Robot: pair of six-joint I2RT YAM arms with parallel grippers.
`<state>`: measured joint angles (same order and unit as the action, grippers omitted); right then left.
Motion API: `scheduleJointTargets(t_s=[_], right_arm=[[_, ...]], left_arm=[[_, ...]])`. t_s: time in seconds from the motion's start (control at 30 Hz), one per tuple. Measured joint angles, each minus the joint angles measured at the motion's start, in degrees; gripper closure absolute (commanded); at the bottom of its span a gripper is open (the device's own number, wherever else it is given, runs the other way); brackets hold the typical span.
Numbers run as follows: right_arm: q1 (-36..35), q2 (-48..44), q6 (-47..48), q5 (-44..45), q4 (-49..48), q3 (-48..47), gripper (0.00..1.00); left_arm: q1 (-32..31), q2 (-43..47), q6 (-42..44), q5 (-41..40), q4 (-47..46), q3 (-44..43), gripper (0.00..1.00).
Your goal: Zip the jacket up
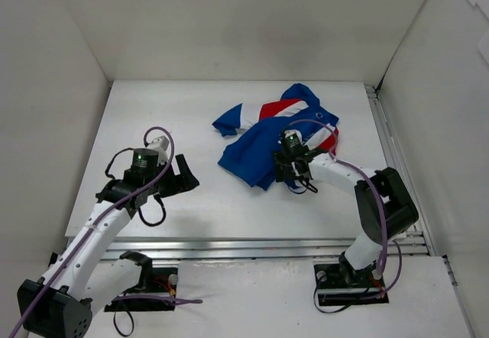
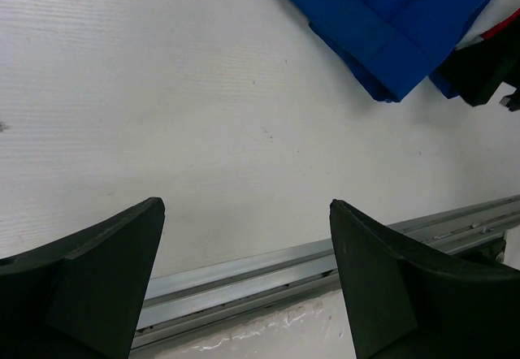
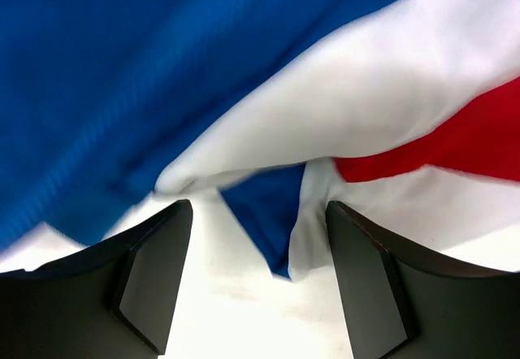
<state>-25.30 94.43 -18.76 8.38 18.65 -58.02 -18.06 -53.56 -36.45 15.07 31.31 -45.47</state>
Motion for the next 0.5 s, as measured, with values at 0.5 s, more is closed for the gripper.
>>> scheduleJointTargets(t_s=[0.5], right_arm=[[-10.0, -50.2, -1.4, 13.4, 4.2, 7.6, 0.19]], left_arm=[[-0.5, 5.9, 7.6, -13.2, 8.9, -10.1, 0.02]])
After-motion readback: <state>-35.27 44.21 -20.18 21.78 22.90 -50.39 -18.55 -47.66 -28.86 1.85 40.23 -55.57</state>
